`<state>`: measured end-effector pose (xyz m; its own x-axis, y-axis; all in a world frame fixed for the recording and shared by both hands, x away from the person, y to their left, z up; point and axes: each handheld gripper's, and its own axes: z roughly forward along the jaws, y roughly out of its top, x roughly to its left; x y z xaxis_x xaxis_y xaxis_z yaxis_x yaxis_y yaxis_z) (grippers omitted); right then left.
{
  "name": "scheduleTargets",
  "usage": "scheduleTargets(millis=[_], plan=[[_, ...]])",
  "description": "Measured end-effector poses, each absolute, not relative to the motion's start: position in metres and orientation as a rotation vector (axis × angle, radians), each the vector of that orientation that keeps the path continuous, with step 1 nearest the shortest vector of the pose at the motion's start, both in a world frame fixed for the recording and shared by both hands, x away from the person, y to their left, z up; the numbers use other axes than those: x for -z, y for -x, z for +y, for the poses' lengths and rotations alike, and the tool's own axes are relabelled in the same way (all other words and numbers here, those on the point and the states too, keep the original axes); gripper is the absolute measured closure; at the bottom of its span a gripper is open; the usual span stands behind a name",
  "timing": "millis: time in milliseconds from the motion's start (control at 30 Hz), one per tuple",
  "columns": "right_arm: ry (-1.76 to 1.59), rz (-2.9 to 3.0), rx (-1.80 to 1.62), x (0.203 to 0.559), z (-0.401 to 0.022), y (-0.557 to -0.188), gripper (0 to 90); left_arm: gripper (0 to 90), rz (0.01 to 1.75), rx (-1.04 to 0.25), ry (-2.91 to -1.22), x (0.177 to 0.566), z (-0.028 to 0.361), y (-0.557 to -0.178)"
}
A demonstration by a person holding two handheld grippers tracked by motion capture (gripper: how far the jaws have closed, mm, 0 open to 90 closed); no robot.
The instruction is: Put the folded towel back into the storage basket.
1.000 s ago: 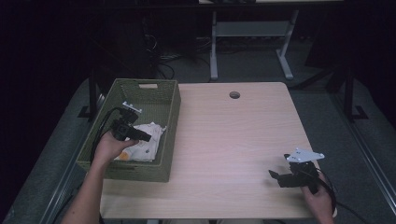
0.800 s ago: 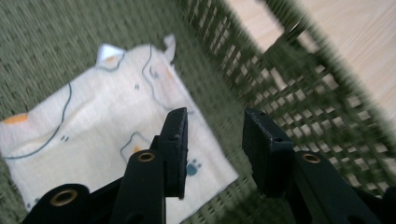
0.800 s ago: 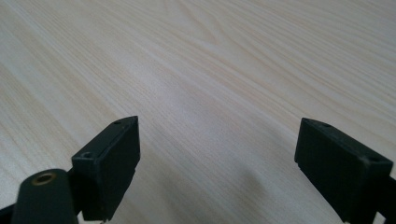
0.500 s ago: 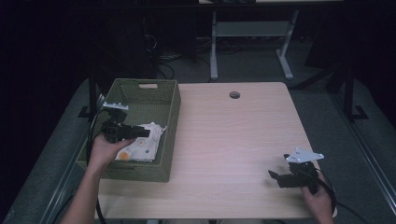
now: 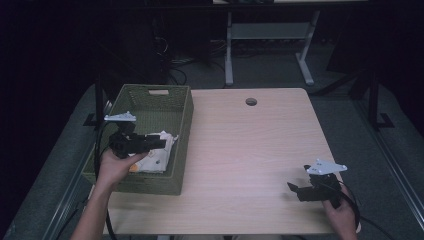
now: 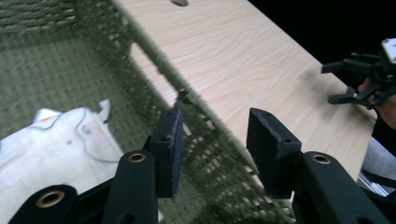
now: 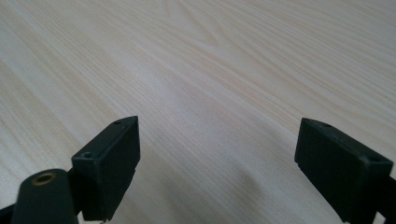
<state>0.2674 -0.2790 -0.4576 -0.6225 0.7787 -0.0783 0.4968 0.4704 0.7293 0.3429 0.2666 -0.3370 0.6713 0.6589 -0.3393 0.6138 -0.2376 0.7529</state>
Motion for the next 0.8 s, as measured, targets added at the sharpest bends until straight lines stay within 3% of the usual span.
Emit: scheduleTargets(millis=[800], plan=[[-1.085, 2.300, -0.970, 0.455, -0.284, -0.266, 13.9, 54.3, 0.830, -0.059, -1.985, 0.337, 0.199, -0.330]])
